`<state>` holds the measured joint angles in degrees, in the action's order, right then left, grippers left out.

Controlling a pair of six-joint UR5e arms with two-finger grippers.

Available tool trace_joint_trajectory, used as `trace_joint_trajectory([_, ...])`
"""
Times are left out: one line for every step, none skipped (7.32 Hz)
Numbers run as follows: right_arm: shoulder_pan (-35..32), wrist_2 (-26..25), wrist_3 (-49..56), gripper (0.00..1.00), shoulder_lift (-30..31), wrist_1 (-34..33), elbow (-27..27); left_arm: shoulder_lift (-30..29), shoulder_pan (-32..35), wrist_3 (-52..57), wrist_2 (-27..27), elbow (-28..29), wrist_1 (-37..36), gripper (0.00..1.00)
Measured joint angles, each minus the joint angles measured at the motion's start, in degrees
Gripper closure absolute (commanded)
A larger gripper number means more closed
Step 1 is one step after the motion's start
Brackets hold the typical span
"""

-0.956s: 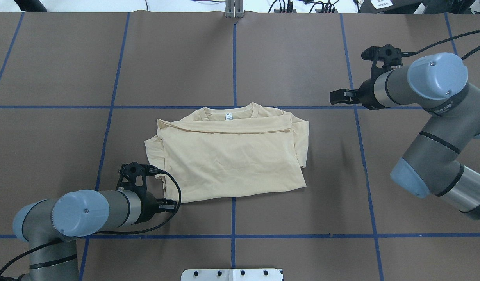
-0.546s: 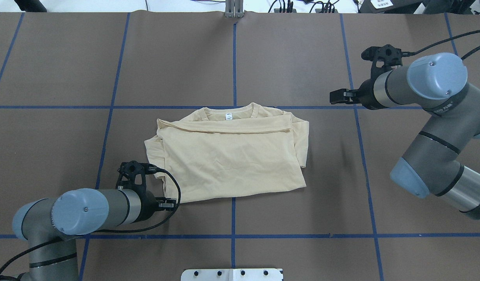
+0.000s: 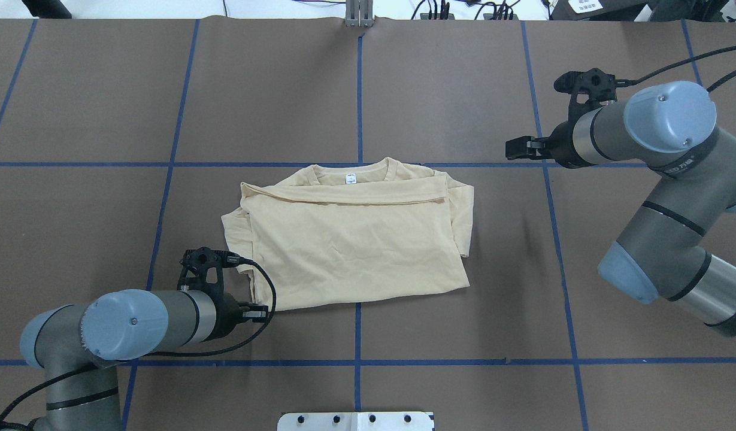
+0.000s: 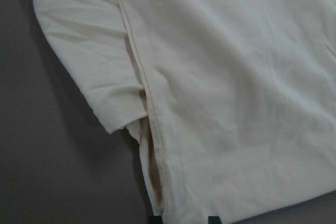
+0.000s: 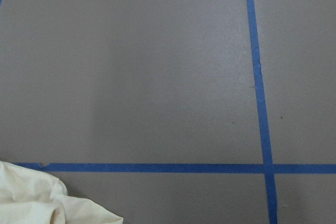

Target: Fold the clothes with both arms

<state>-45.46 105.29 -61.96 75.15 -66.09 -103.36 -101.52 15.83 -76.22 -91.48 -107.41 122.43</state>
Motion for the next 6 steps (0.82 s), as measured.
trace_joint_trajectory([0.01,0.0,0.0,0.01,0.0,0.0,0.0,0.1,0.79,0.49,0.15,-0.18,-0.02,1.0])
trace_joint_trajectory([0.05,0.0,0.0,0.01,0.0,0.0,0.0,0.27,2.13,1.81,0.16,-0.41,-0.11,1.0])
trace_joint_trajectory([0.07,0.0,0.0,0.01,0.0,-0.02,0.0,0.43,3.81,3.89,0.19,-0.37,-0.7,1.0])
trace_joint_trajectory([0.12,0.0,-0.06,0.01,-0.02,-0.04,0.0,0.45,6.05,6.57,0.24,-0.01,-1.77,1.0])
trace_joint_trajectory([0.19,0.0,-0.2,0.01,-0.06,-0.02,0.03,0.26,9.19,10.41,0.27,1.29,-2.55,1.0])
trace_joint_trajectory([0.26,0.0,-0.33,0.01,-0.07,-0.01,0.06,-1.01,13.51,15.43,0.26,4.3,-2.86,1.0])
